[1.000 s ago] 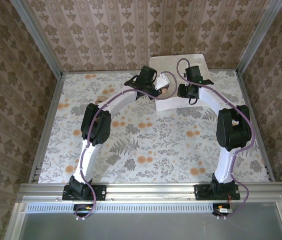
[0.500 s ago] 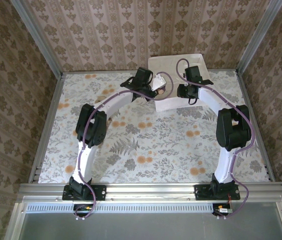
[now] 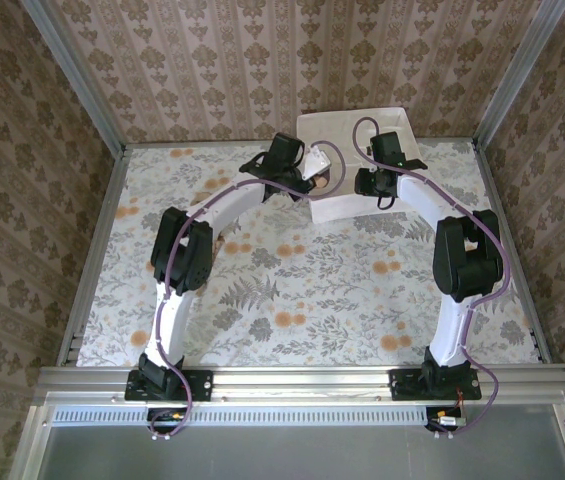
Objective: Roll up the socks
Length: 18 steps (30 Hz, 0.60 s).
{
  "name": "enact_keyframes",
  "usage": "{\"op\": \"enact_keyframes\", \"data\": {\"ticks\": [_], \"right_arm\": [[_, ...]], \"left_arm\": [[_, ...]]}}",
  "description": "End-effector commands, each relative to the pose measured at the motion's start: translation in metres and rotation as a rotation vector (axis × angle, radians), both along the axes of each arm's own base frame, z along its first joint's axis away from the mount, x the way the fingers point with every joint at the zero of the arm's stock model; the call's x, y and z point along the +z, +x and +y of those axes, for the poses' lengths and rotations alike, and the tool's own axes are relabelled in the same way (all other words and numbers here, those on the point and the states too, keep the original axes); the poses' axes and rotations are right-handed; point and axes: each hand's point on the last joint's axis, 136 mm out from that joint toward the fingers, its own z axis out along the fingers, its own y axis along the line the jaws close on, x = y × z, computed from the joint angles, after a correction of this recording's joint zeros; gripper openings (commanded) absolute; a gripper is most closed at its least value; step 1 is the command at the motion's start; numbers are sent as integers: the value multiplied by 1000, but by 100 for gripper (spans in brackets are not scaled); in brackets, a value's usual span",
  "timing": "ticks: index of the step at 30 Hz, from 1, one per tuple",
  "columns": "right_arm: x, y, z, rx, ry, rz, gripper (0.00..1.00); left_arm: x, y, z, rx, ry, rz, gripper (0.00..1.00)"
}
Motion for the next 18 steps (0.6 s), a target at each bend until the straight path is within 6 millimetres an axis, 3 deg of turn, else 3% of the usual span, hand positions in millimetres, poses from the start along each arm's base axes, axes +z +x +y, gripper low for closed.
{"op": "enact_keyframes", "data": {"ticks": [1,6,12,16,18], "right_arm": [[-58,-33,1,10,9,210,38],[-60,-33,4,20,20,211,38],[-61,-32,4,27,15,210,38],[-64,-33,4,28,17,218,38],[-64,-33,5,26,20,218,38]], "left_arm": [[5,-1,0,-2,1,59,0],[-16,1,-26,-40,31,121,0],[-59,17,-21,44,103,197,0],[-75,19,-18,48,122,214,0],[-75,18,-16,48,122,224,25]]}}
